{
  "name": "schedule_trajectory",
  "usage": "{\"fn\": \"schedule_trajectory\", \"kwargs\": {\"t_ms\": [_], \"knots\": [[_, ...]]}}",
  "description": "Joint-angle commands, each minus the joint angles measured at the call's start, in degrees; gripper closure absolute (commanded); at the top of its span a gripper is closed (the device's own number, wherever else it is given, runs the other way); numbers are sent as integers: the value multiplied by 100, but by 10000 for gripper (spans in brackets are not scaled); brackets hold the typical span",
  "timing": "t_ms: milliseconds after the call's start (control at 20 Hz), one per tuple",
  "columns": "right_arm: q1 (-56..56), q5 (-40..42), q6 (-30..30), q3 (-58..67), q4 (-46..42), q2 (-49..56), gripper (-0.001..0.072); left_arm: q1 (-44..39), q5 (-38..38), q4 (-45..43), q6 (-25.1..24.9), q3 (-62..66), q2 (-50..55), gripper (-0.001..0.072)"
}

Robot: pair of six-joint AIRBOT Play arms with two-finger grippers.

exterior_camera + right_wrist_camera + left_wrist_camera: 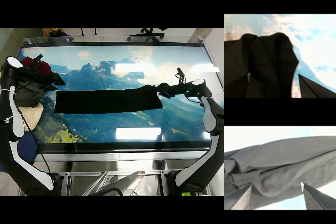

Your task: Fold the shirts.

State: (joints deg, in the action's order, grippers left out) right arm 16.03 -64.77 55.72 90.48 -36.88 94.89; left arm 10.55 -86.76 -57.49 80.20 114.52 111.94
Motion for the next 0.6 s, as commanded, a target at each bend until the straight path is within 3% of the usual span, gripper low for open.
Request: {"fn": "schedule_trajectory", "kwargs": {"t_ms": [0,50,100,150,200,250,300,350,550], "knots": [[-315,-238,15,0,-216,334,14,-199,-210,4,138,225,4,6],[-415,-238,-4,0,-214,365,15,-310,-188,4,138,223,4,7],[-505,-212,-4,0,-219,372,25,-420,-168,15,138,223,4,101],[-555,-190,-9,7,-195,363,183,-540,-162,17,136,223,4,256],[-579,-190,-42,37,-160,356,432,-662,-142,15,133,223,4,361],[-575,-195,-39,79,-151,343,613,-811,-66,15,133,223,4,508],[-573,-203,-37,144,-153,293,651,-992,66,17,133,219,9,670],[-573,-221,-35,210,-151,201,692,-1180,256,42,133,164,7,693],[-533,-728,9,800,-153,-492,693,-2168,1425,59,133,-487,11,693]]}}
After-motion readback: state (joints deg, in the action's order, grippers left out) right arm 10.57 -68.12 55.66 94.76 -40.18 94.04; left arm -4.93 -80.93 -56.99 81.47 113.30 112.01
